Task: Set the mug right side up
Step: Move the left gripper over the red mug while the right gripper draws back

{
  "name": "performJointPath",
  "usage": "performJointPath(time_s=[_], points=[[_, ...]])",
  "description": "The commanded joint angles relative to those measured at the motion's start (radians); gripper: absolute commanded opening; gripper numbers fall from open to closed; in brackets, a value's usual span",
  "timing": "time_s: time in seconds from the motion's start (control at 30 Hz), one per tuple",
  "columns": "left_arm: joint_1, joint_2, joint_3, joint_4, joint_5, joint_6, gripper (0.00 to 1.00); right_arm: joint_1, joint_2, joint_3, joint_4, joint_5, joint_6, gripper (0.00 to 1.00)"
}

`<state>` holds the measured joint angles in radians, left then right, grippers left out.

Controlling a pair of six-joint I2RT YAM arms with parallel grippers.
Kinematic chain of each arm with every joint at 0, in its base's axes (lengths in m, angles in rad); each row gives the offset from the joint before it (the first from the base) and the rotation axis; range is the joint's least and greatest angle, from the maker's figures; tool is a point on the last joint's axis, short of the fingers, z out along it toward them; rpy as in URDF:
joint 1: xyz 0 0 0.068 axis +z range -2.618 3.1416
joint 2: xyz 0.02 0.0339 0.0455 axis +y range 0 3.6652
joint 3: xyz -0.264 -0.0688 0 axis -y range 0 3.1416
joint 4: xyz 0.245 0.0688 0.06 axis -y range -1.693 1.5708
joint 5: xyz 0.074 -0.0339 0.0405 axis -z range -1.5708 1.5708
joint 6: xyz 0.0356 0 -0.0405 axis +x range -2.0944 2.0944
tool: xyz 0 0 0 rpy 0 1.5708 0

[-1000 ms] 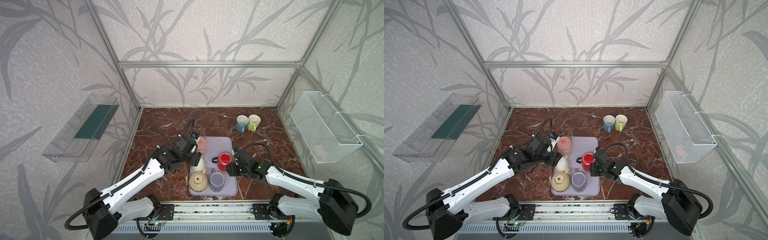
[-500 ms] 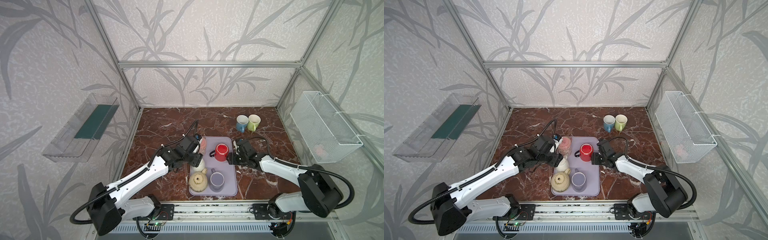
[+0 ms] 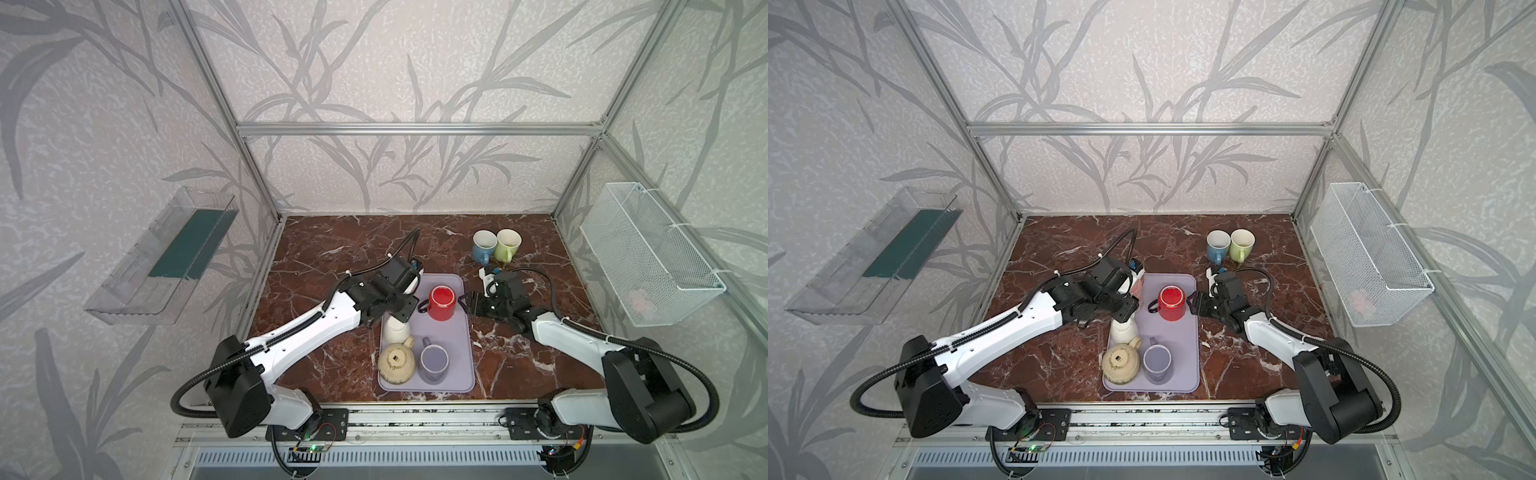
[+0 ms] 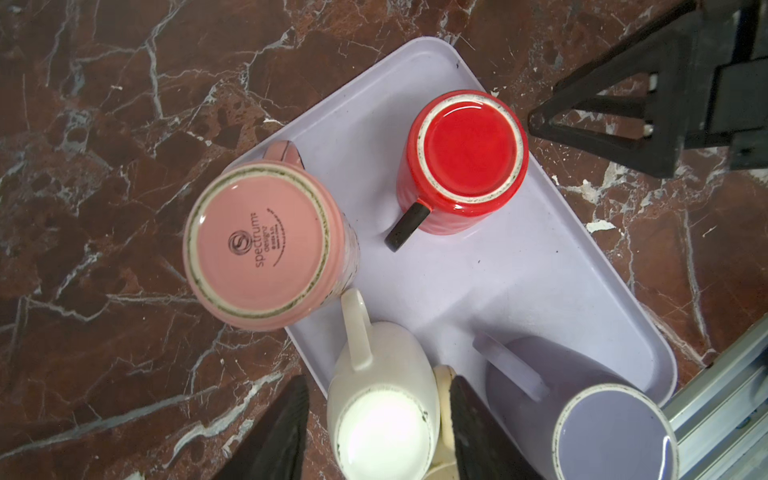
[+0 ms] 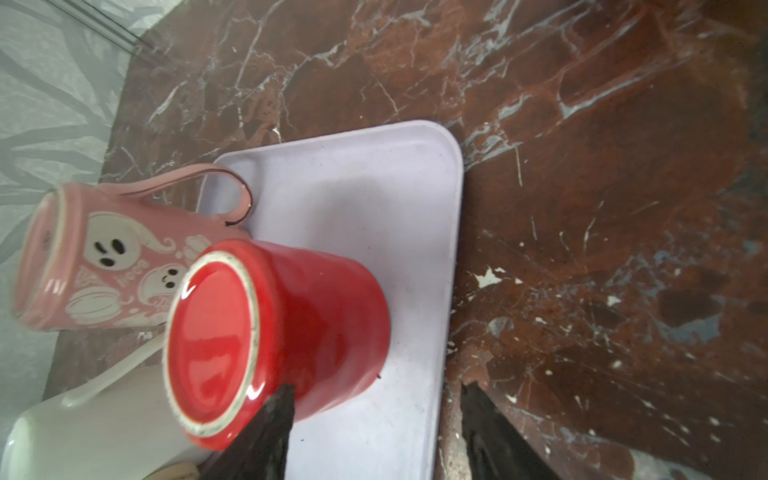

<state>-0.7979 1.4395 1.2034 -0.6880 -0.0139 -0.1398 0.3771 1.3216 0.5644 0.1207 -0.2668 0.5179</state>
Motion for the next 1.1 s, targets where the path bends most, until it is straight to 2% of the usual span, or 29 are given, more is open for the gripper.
performJointPath(time_s=[0.0, 0.27, 0.67, 1.07], points=[[-0.009, 0.055, 0.054, -0.041, 0.058, 0.058, 0.46, -0.007, -0.064, -0.047, 0.091, -0.044, 0.000, 0.64], [-0.012, 0.182, 0.131, -0.047, 0.085, 0.110, 0.43, -0.007, -0.236, -0.210, 0.279, -0.021, 0.063, 0.64], [-0.014, 0.418, 0.308, -0.099, 0.068, 0.139, 0.42, -0.012, -0.426, -0.284, 0.277, 0.053, 0.099, 0.64], [-0.014, 0.510, 0.334, -0.088, 0.062, 0.158, 0.42, -0.014, -0.431, -0.296, 0.290, 0.060, 0.108, 0.64]])
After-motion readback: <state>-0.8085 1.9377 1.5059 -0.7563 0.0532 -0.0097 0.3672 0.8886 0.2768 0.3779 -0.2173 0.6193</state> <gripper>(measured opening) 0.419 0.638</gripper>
